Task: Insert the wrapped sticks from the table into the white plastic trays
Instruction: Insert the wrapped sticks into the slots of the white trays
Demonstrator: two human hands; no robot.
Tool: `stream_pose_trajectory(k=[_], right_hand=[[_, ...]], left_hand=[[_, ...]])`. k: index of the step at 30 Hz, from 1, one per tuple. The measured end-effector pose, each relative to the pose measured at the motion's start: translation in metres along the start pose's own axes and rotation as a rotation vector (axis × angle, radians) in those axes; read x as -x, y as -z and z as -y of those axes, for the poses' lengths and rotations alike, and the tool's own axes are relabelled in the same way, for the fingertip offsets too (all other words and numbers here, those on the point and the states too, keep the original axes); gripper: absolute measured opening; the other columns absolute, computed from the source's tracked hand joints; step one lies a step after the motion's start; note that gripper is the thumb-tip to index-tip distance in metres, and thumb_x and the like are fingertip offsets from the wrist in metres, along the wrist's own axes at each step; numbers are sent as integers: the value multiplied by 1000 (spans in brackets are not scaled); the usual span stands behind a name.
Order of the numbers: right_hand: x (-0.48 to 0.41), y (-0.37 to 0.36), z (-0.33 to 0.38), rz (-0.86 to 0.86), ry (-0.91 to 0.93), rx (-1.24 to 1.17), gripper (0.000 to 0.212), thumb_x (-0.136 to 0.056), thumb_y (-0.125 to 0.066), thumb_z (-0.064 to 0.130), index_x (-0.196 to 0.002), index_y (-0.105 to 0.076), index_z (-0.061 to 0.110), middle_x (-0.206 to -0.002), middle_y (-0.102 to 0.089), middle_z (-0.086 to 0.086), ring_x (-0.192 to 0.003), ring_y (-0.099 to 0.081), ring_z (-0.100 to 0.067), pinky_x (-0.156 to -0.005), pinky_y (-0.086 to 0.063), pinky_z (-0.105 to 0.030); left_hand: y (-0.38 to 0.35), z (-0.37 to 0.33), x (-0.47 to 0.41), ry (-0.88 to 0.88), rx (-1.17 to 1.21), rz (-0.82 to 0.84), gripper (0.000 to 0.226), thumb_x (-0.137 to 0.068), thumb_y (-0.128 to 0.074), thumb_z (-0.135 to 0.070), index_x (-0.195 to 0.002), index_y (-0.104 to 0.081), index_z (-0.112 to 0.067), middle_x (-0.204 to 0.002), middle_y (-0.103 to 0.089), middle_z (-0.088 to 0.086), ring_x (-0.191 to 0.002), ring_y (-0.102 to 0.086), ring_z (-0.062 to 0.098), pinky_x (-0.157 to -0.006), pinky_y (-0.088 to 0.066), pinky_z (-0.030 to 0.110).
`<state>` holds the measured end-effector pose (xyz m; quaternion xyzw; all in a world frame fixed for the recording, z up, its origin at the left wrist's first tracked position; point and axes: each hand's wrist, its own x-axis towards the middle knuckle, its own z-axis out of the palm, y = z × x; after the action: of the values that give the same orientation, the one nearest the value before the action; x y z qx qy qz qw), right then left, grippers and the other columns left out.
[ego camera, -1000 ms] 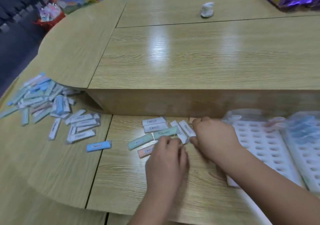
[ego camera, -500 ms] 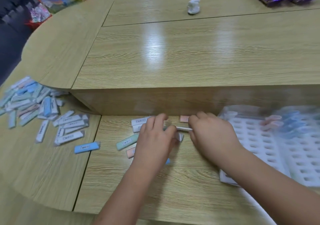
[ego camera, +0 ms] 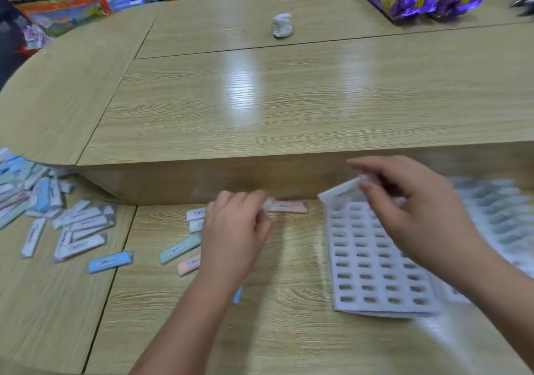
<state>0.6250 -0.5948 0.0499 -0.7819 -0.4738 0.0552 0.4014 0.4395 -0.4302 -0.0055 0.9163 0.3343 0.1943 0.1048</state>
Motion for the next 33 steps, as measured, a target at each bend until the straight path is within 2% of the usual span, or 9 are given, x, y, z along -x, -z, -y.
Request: stream_pose_trajectory(k=[4, 8, 11, 13, 17, 21, 25, 29, 33], right_hand=[[10, 23, -21, -68, -144, -20, 25, -83, -63, 44, -106, -53, 43, -90, -63, 27, -87, -61, 7, -71, -48, -10], [18, 16, -31, -28, -116, 27, 17, -85, -65, 40, -99, -56, 39, -86, -62, 28, -85, -62, 6, -72, -51, -12], [21, 2, -35, -10, -59, 67, 13, -88, -67, 30, -101, -64, 28, -86, -66, 18, -80, -64, -2, -70, -57, -29], [22, -5, -36, -4, -50, 75, 11, -89, -67, 27, -99, -66, 24, -84, -67, 14, -80, -64, -7, -68, -56, -33], [21, -12, -40, -5, 18, 138, 6, -89, -70, 21, -94, -68, 19, -81, -67, 10, -78, -64, -14, -65, -54, -34], [17, -12, -46, -20, 109, 177, 7, -87, -73, 16, -93, -71, 16, -84, -68, 9, -80, -63, -13, -69, -48, -24], [15, -14, -49, -43, 183, 167, 9, -85, -76, 13, -93, -72, 12, -85, -70, 4, -81, -66, -16, -72, -49, -28], [13, -16, -54, -12, 209, 127, 9, -87, -73, 16, -96, -72, 15, -89, -70, 7, -85, -63, -12, -77, -47, -22], [16, -17, -57, -4, 242, 91, 10, -90, -71, 15, -99, -72, 14, -92, -71, 5, -88, -67, -16, -76, -53, -33]], left_hand=[[12, -40, -11, 208, 528, -58, 15, -83, -68, -20, -89, -67, -34, -83, -63, -18, -80, -58, 4, -68, -41, 10], [13, -76, -16, 224, 773, 13, 13, -85, -67, -25, -88, -70, -37, -88, -69, -11, -80, -65, 10, -67, -54, 23], [9, -88, -13, 145, 716, 32, 15, -86, -68, -21, -93, -73, -34, -87, -69, -12, -78, -64, 10, -64, -48, 17], [4, -90, -10, 112, 646, 29, 15, -87, -69, -20, -95, -74, -32, -83, -68, -14, -76, -62, 11, -63, -44, 14], [-7, -87, -3, 85, 525, 55, 14, -87, -69, -24, -98, -75, -32, -76, -63, -13, -69, -56, 14, -61, -44, 23], [-16, -92, -1, 42, 464, 65, 16, -88, -73, -21, -101, -74, -31, -85, -63, -27, -67, -53, 9, -63, -38, 11], [-21, -95, 1, 7, 351, 57, 16, -88, -73, -21, -103, -74, -28, -94, -68, -21, -71, -47, -5, -66, -37, 13], [-22, -90, 1, -9, 314, 52, 18, -90, -71, -21, -107, -73, -26, -97, -69, -17, -75, -45, 0, -67, -42, 21], [-23, -83, 2, -31, 276, 45, 16, -91, -69, -19, -107, -72, -22, -100, -70, -13, -86, -57, 10, -70, -46, 26]])
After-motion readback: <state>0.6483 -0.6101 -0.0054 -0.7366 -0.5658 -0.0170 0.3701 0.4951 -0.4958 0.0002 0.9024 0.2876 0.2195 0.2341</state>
